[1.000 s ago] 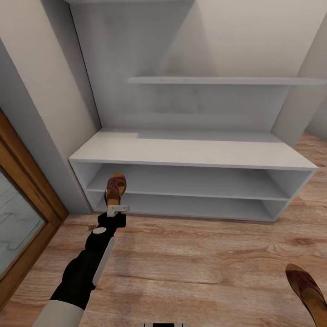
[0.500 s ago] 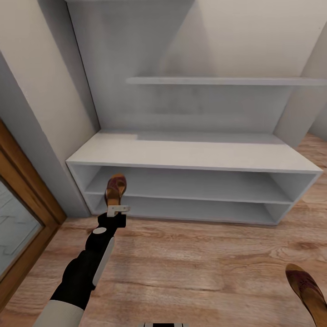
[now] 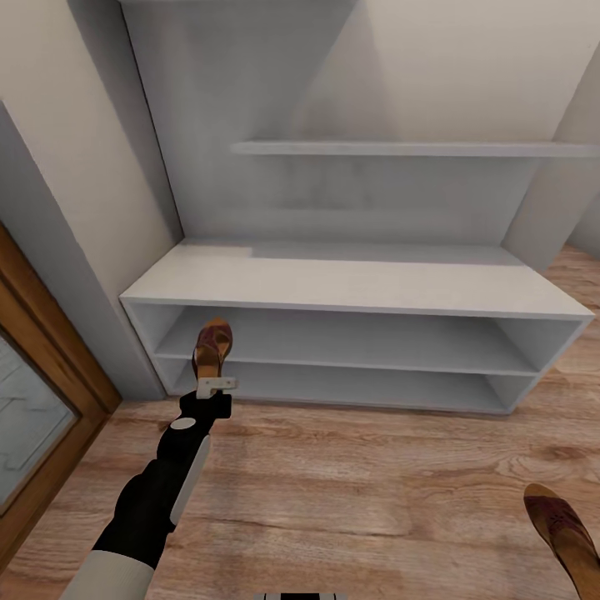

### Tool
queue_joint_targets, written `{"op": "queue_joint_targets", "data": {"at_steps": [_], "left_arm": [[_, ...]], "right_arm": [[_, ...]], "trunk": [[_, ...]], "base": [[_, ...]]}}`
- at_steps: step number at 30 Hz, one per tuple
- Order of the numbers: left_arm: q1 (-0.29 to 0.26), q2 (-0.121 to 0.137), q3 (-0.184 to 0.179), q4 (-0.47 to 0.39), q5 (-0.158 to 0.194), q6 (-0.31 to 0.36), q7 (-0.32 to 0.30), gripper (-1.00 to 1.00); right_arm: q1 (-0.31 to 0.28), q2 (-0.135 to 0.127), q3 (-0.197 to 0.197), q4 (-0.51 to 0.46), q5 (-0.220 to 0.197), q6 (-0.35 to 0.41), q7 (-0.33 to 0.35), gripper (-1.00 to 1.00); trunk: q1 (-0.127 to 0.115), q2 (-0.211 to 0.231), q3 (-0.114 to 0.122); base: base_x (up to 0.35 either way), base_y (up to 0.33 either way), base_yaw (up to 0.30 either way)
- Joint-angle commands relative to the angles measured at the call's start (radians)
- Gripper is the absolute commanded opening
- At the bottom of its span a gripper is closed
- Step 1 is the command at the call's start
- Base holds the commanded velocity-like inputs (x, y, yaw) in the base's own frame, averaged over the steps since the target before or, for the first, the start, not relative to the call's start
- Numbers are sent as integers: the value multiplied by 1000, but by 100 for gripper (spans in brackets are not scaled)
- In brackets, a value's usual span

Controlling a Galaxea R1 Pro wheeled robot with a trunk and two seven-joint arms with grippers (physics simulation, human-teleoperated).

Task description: Pick up the two gym shoes and the two sandals from the corridor floor and place them onto the hallstand (shoe rack) in the corridor, making sure they are on the rack and not on the floor. Arrange them so the two gym shoes are next to each other and the two sandals are next to each other.

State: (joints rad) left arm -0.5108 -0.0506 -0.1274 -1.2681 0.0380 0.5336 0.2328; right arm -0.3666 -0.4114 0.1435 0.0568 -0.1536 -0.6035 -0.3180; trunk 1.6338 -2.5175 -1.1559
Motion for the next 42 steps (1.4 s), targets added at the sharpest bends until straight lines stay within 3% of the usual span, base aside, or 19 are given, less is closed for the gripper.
{"op": "queue_joint_targets", "data": {"at_steps": [1,42], "left_arm": [[0,0,0,0,-1,0,-2,-100],[0,0,0,54,-3,-1,-1,-100]], "right_arm": [[0,0,-1,0,-3,-1,0,-100],[0,0,1,0,-3,-1,0,-100]], "trunk": [[0,0,0],[0,0,0]], "base": [[2,0,0],[0,0,0]]}}
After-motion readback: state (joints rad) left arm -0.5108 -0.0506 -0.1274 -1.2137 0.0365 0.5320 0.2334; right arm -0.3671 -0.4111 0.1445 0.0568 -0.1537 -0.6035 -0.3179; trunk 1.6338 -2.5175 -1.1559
